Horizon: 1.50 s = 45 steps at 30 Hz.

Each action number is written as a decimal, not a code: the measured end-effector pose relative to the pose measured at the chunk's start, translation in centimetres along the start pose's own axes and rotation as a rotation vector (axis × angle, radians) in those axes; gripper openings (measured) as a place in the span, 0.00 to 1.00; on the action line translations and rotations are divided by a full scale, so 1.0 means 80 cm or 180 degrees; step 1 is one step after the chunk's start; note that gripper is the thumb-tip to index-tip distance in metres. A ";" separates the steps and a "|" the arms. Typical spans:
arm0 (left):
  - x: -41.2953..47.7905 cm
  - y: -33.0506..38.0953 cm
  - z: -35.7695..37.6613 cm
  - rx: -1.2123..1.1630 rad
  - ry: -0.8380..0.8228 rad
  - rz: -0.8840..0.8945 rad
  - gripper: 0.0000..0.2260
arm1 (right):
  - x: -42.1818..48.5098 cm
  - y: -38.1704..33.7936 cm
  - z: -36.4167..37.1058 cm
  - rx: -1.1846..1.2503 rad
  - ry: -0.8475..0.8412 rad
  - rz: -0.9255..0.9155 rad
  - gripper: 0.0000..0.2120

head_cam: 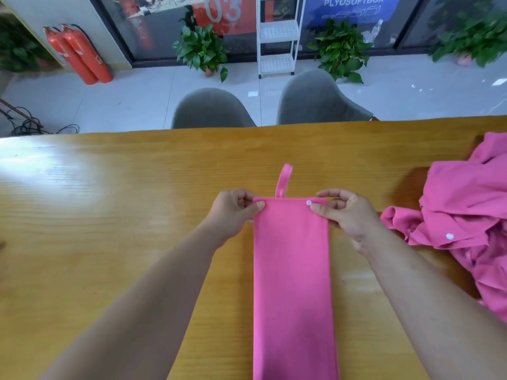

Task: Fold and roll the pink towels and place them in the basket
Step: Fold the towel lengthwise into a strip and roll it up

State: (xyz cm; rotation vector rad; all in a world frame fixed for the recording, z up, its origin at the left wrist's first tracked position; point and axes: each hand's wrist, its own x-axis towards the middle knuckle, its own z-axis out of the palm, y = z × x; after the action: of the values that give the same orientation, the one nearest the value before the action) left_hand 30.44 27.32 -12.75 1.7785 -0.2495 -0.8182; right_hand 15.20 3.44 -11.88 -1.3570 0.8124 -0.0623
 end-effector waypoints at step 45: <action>-0.078 -0.172 -0.018 0.3797 0.0811 0.1071 0.33 | 0.031 0.105 0.151 -0.4819 0.0251 -0.1088 0.37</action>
State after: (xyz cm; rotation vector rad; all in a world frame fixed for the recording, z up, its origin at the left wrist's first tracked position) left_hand 23.72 36.86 -22.42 2.7857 -0.9810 -0.1306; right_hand 20.20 14.46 -20.56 -2.9240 0.6340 0.2994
